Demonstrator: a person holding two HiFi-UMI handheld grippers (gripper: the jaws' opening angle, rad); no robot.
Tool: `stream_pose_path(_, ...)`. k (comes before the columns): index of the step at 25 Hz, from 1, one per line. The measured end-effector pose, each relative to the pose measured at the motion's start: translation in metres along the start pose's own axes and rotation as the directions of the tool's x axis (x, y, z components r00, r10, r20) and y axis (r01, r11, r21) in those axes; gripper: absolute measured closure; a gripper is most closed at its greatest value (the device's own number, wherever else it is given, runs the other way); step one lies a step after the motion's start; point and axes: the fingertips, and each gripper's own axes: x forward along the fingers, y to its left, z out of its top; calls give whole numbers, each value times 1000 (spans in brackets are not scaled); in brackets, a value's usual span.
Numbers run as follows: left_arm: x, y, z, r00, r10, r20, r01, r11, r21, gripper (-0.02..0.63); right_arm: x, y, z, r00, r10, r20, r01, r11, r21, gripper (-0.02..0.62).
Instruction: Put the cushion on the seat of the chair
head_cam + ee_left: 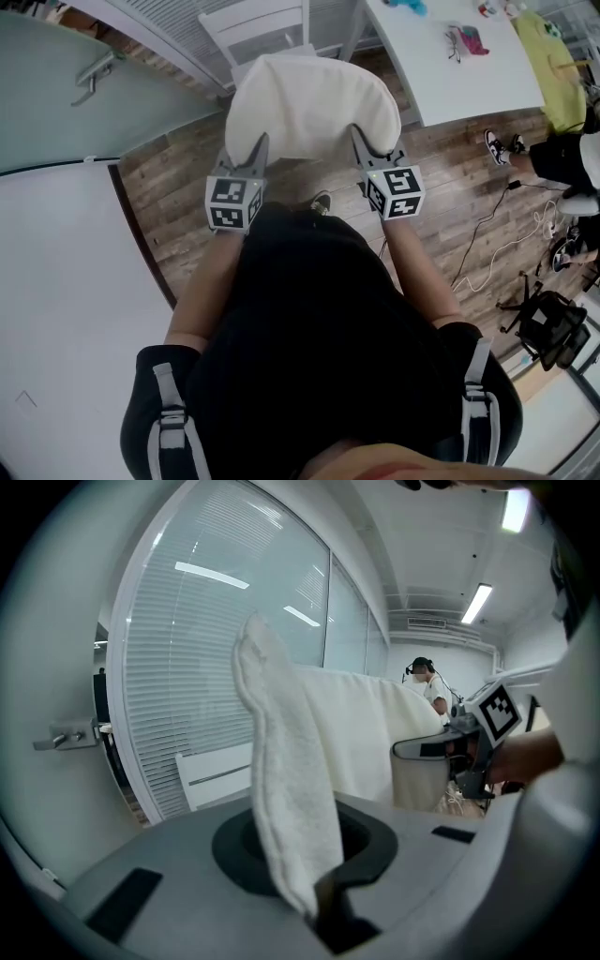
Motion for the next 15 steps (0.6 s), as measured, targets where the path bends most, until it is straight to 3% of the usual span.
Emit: stream_pose_path(15, 36, 38, -2, 1000, 17, -19, -18, 999, -51, 552, 56, -14, 9, 998, 36, -44, -36, 999, -12, 531)
